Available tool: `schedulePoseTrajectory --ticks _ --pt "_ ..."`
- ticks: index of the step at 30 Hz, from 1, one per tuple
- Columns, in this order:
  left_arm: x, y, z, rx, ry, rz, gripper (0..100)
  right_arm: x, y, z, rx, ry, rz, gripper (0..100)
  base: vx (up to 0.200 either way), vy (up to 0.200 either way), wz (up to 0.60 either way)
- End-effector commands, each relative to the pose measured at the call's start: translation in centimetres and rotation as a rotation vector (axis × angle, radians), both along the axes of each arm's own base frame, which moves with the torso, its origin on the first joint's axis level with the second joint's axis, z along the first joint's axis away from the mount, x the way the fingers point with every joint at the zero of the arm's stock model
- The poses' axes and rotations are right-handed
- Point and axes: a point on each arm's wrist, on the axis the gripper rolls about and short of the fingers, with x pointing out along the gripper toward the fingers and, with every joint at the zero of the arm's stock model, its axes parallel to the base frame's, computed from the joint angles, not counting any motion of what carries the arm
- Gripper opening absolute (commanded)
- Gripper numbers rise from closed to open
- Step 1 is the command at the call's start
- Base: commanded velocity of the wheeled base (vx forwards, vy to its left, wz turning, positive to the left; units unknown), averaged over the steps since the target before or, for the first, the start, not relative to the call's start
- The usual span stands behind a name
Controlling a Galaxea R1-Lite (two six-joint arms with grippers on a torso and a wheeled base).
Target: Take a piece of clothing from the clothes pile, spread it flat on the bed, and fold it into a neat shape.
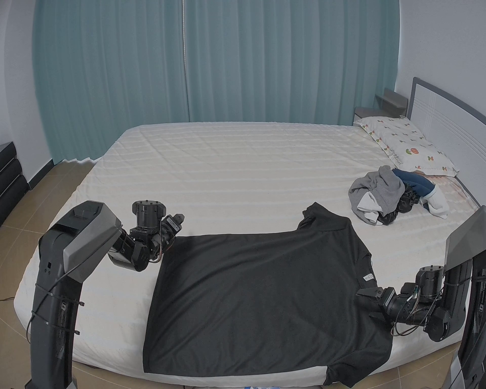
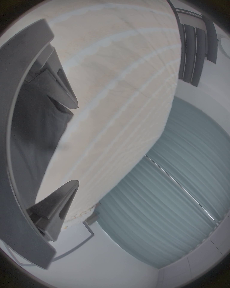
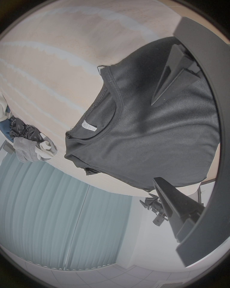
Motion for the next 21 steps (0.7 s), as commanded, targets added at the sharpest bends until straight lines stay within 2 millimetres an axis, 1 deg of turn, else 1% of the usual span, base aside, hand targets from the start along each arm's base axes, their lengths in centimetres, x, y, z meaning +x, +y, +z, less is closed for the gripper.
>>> schedulePoseTrajectory --ticks 1,10,15,16,21 --pt "0.70 0.68 -3.86 0.005 0.061 0.005 100 0.06 0.13 0.04 0.000 -0.010 0.004 100 0.000 0.000 0.00" --pt "0.75 0.89 -3.62 -0.007 0.054 0.006 100 0.09 0.17 0.03 0.000 -0.010 0.006 100 0.000 0.000 0.00" --pt "0.68 0.59 -3.52 -0.016 0.054 0.004 100 0.10 0.17 0.05 0.000 -0.011 0.006 100 0.000 0.000 0.00" --pt "0.64 0.52 -3.57 -0.016 0.058 0.002 0 0.09 0.17 0.03 0.000 -0.010 0.006 100 0.000 0.000 0.00" --pt "0.68 0.60 -3.60 -0.013 0.056 0.006 0 0.09 0.17 0.03 0.000 -0.010 0.006 100 0.000 0.000 0.00"
